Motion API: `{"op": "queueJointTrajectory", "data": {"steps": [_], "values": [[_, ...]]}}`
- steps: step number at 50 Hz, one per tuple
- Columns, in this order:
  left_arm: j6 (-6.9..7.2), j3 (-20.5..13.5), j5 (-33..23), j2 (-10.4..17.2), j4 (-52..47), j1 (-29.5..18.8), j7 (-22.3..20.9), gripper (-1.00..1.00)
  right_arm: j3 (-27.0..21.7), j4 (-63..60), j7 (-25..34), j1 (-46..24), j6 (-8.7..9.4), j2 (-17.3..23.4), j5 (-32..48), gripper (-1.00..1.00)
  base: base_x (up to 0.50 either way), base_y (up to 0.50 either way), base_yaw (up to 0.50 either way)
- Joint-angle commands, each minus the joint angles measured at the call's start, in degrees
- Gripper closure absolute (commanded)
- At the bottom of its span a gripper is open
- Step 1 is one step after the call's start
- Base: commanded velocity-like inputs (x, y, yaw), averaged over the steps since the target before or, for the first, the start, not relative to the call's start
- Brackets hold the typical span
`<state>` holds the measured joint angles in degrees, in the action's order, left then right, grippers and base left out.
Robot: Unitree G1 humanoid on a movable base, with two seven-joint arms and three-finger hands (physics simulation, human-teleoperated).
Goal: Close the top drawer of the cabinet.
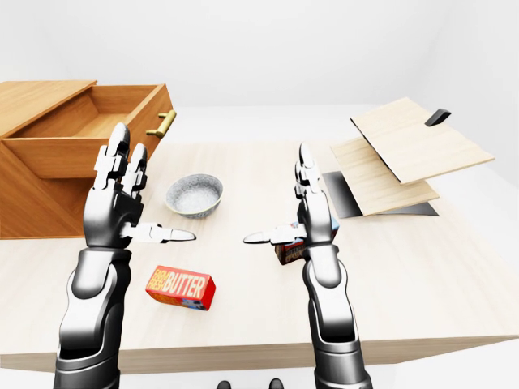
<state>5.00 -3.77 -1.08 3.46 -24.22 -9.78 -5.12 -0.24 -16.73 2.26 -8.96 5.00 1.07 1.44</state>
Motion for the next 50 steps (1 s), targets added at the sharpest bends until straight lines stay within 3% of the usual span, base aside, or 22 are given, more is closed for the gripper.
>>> {"op": "queueJointTrajectory", "data": {"steps": [1, 8, 13, 19, 27, 35, 50], "values": [[0.00, 0.1, 0.0, -0.1, -0.6, 0.4, 0.0, -1.00, 0.2, -0.5, 0.4, 0.7, 0.00, -0.1, 0.3, -1.00, 0.00, 0.00, 0.00], [0.00, 0.1, -1.6, 0.7, 0.8, -0.5, -0.2, -1.00, 0.0, -0.5, 0.4, 0.7, 0.00, -0.1, 0.3, -1.00, 0.00, 0.00, 0.00], [0.00, 0.3, -9.0, 3.0, 6.3, -4.9, -0.7, -1.00, -0.1, -0.4, 0.4, 0.6, 0.00, 0.0, 0.3, -1.00, 0.00, 0.00, 0.00], [0.00, 0.5, -22.9, 6.1, 16.1, -12.1, 1.3, -1.00, -0.2, 0.2, 0.2, 0.2, 0.00, 0.0, 0.3, -1.00, 0.00, 0.00, 0.00], [0.00, 1.5, -36.4, 6.6, 27.1, -17.2, 3.8, -1.00, -0.2, 0.4, 0.0, 0.0, 0.00, 0.0, 0.3, -1.00, 0.00, 0.00, 0.00], [0.00, 0.1, -42.5, 9.0, 39.3, -23.2, 9.0, -1.00, -0.2, 0.4, 0.0, 0.2, 0.00, 0.0, 0.3, -1.00, 0.00, 0.00, 0.00], [0.00, -1.5, -49.7, 13.1, 44.9, -24.8, 15.5, -1.00, 0.0, 0.3, 0.1, 0.7, 0.00, -0.1, 0.4, -1.00, 0.00, 0.00, 0.00]]}}
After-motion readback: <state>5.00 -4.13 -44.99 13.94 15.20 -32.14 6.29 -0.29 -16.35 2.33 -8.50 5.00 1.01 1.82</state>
